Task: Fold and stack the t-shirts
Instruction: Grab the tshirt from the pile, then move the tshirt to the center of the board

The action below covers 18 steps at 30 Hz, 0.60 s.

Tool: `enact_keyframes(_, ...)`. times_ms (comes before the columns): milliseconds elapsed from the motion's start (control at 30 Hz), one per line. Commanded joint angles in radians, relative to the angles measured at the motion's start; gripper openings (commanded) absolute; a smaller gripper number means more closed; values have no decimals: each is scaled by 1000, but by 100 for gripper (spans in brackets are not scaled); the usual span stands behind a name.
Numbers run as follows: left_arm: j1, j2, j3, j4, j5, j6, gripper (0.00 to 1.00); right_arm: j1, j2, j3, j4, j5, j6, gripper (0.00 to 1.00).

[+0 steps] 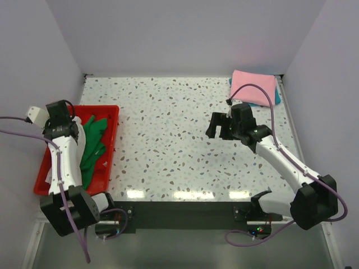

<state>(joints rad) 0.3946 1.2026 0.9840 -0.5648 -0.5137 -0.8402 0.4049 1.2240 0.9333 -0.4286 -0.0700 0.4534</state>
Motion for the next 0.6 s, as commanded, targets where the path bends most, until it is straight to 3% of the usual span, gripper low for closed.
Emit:
enact_keyframes(0, 9, -98, 79, 49, 64, 94, 0, -1, 12, 59, -7, -8, 2, 99)
enact_keyframes(167, -3, -173, 163, 126, 274, 181, 0, -3, 15, 88, -18, -14, 4, 99)
enact_keyframes(233, -65, -173, 254, 120, 284, 199, 0, 0, 8, 96, -21, -13, 2, 99)
enact_keyframes(367, -338, -120, 459, 79, 195, 231, 0, -1, -17, 114, -12, -2, 4, 99)
enact_keyframes(467, -480, -68, 596, 75, 161, 251, 0, -1, -32, 133, -18, 7, 4, 99)
enact_keyframes(567, -714, 1, 728, 57, 100, 282, 0, 0, -53, 142, -16, 21, 7, 99)
